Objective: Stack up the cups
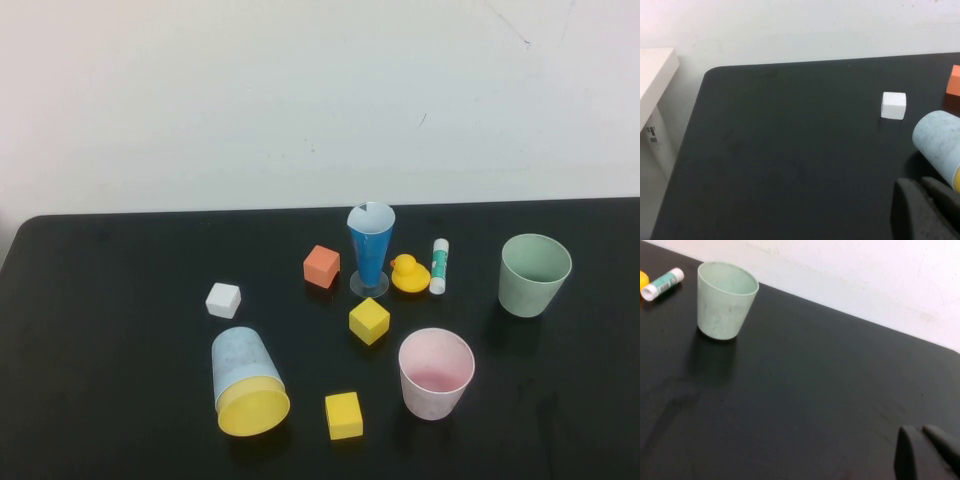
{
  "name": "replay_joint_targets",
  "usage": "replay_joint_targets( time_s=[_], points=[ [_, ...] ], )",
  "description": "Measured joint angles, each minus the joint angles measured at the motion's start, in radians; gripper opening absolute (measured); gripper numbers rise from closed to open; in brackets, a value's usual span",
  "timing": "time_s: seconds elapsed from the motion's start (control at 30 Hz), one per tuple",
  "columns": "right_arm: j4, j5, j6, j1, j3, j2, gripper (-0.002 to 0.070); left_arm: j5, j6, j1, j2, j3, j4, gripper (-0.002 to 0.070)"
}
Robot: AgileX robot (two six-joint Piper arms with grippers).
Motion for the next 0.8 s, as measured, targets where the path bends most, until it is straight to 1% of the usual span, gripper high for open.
replay_joint_targets(
  time_s=[0.3, 0.37, 0.57, 0.63, 0.8],
  points=[
    [0.000, -0.002, 0.018, 0.000, 0.000, 0.000, -0.0003, 0.000, 0.004, 0.000, 0.000, 0.000, 0.000, -0.0001],
    [0.000, -0.003, 0.070, 0.000, 0.002, 0.000, -0.0003, 0.000, 0.004, 0.000, 0.000, 0.000, 0.000, -0.0001],
    [0.000, -0.003, 0.309, 0.000, 0.002, 0.000, -0.0003, 0.000, 0.004, 0.000, 0.000, 0.000, 0.000, -0.0001],
    [0.000, -0.003, 0.336, 0.000, 0.002, 0.000, -0.0003, 0.000, 0.004, 0.000, 0.000, 0.000, 0.000, -0.0001],
    [-0.007, -0.001, 0.339, 0.000, 0.002, 0.000, -0.0003, 0.000, 0.004, 0.000, 0.000, 0.000, 0.000, -0.0001]
  ],
)
